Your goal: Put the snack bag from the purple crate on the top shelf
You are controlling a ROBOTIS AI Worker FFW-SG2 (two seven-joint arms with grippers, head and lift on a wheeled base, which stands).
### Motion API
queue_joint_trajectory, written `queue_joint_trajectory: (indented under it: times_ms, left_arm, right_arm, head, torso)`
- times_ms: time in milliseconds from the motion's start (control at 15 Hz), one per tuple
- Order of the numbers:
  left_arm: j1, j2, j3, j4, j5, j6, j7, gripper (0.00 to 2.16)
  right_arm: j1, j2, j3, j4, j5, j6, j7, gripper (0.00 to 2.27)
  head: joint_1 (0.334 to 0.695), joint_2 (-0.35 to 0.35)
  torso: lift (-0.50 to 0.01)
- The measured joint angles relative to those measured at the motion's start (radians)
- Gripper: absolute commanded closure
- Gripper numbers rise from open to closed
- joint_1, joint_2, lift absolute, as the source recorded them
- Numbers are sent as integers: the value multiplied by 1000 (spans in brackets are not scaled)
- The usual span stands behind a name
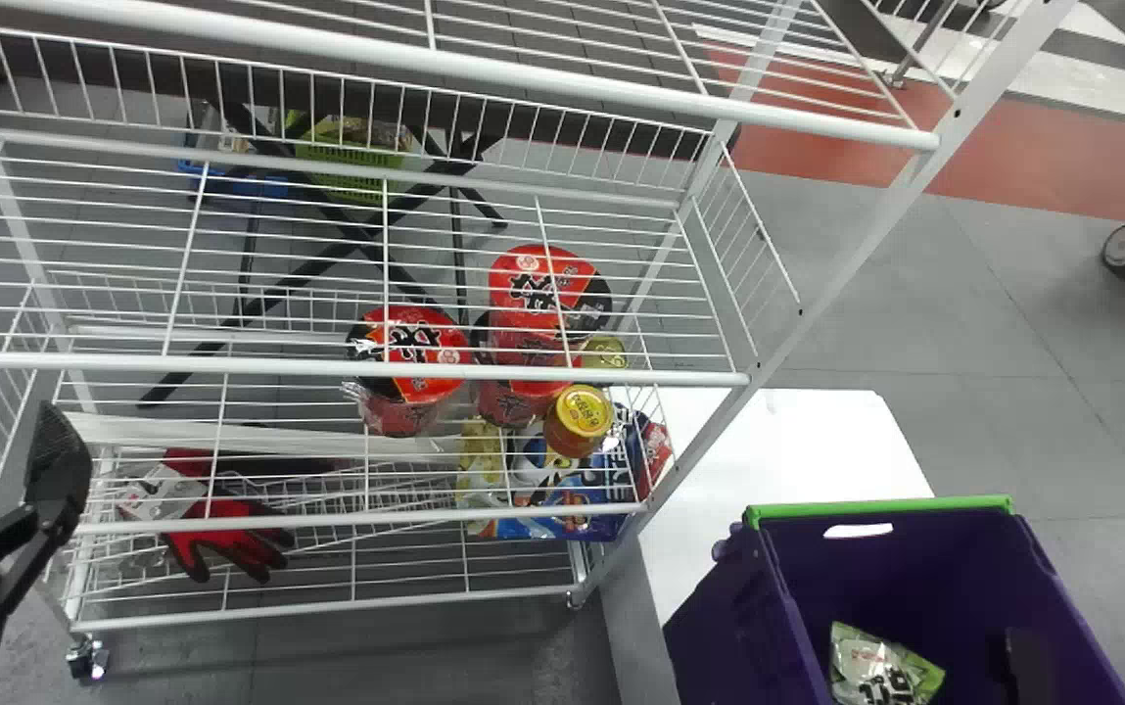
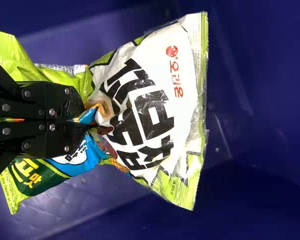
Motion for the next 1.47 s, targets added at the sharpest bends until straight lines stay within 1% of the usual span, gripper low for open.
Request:
queue_joint_trajectory:
  times_ms: [267,400,533,667,800,933,1133,1400,1467]
  left_arm:
    - [20,-1,0,-27,-19,33,3,124]
    - [27,-5,2,-31,-26,40,6,124]
    - [31,-8,5,-33,-32,44,9,124]
    - [35,-11,11,-34,-34,46,9,124]
    - [35,-13,17,-34,-34,49,9,124]
    - [32,-14,19,-34,-34,52,10,124]
    - [24,-13,20,-34,-33,65,11,124]
    - [13,-13,20,-34,-33,90,11,124]
    - [11,-14,20,-32,-33,93,11,124]
  right_arm:
    - [97,55,-75,-211,-50,112,28,2246]
    - [127,72,-118,-293,-67,173,46,2246]
    - [142,76,-163,-349,-78,226,69,2246]
    - [146,72,-222,-387,-83,276,116,2246]
    - [146,72,-271,-435,-86,331,137,2246]
    - [146,85,-315,-491,-92,388,156,2246]
    - [149,123,-398,-596,-116,455,202,2246]
    - [165,178,-515,-811,-175,584,259,2246]
    - [165,187,-534,-863,-183,618,266,2246]
  head:
    - [695,-350]
    - [695,-350]
    - [695,-350]
    - [695,-350]
    - [695,-350]
    - [695,-350]
    - [695,-350]
    - [695,-350]
    - [695,-350]
  torso:
    - [-331]
    - [-324]
    - [-315]
    - [-307]
    - [-299]
    - [-291]
    - [-279]
    - [-263]
    - [-259]
